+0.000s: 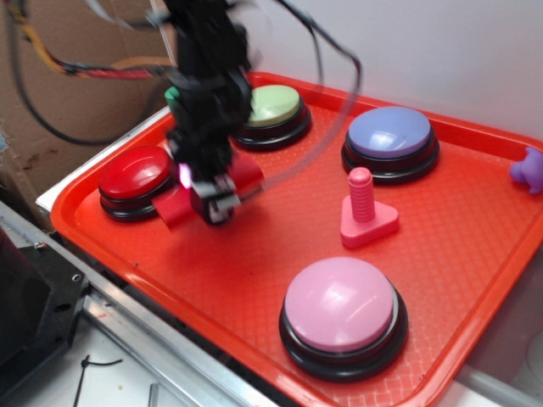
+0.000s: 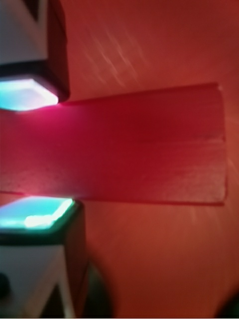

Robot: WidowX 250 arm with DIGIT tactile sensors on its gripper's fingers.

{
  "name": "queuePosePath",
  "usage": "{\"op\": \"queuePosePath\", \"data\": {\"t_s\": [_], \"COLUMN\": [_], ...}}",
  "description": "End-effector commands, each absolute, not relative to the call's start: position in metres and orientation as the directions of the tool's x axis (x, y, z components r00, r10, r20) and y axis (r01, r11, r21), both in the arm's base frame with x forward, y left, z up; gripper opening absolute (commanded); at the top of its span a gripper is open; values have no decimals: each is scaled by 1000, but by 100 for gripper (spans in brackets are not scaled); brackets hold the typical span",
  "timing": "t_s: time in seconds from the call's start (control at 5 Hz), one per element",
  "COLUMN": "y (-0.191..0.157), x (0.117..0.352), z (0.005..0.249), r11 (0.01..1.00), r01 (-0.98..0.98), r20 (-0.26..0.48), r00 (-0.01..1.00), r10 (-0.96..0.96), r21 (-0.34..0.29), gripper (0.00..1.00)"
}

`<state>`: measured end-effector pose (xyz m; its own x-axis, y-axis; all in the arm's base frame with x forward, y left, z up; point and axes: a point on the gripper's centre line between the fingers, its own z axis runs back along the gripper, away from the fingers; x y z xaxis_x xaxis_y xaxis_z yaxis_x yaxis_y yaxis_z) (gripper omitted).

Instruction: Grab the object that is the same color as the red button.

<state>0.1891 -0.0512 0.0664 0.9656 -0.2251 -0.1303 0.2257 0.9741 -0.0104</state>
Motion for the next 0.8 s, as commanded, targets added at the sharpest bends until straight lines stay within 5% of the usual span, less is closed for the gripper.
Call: {"op": "queuePosePath", "data": {"t_s": [0.0, 0.4, 0.6], "y": [-79, -86, -88], "x": [139, 133, 131], "z": [164, 263, 263], "r11": [975, 994, 998], "r01": [-78, -15, 17], "r20": [-11, -2, 1], "r00": [997, 1000, 1000], "r10": [77, 15, -17], "r21": [-209, -108, -66], "gripper": [0, 0, 0]}}
